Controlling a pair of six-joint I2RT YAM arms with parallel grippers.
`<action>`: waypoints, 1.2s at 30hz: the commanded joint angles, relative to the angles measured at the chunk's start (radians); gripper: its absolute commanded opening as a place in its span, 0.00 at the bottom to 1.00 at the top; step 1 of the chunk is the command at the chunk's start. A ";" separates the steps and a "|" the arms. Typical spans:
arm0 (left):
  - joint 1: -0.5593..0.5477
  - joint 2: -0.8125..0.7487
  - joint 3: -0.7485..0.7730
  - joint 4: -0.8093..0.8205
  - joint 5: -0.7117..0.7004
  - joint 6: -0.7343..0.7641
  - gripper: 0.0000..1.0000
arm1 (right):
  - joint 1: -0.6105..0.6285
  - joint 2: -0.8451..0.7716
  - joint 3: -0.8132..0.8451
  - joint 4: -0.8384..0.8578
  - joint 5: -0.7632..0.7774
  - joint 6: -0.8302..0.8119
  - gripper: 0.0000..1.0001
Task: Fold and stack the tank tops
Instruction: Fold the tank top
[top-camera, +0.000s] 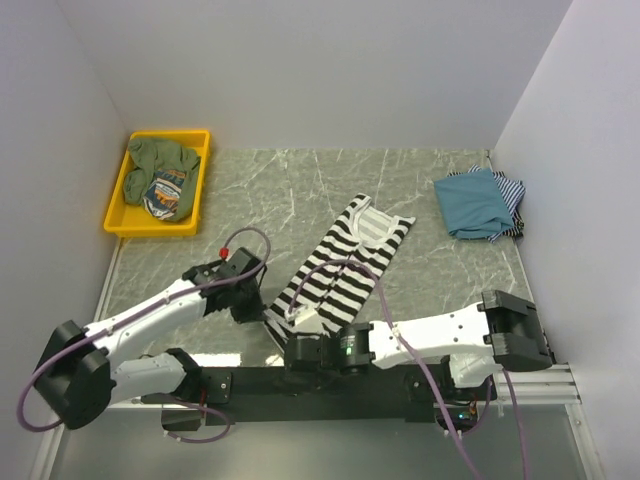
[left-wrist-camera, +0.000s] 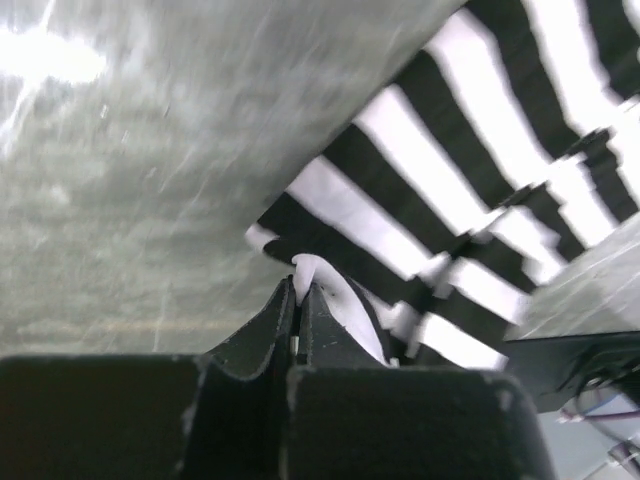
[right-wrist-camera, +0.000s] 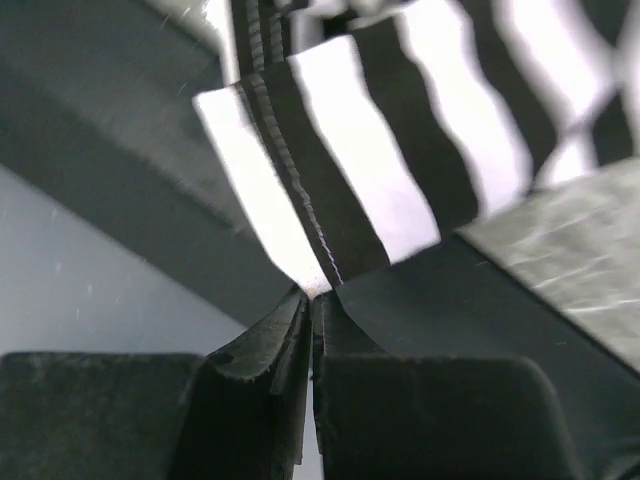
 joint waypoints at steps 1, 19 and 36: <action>0.030 0.082 0.100 0.058 0.015 0.056 0.01 | -0.082 -0.067 0.000 -0.039 0.012 -0.035 0.05; 0.065 0.681 0.754 0.214 0.013 0.155 0.01 | -0.551 -0.102 -0.057 -0.019 0.100 -0.193 0.04; 0.065 1.020 1.107 0.226 0.063 0.170 0.01 | -0.794 -0.055 -0.080 0.027 0.112 -0.262 0.03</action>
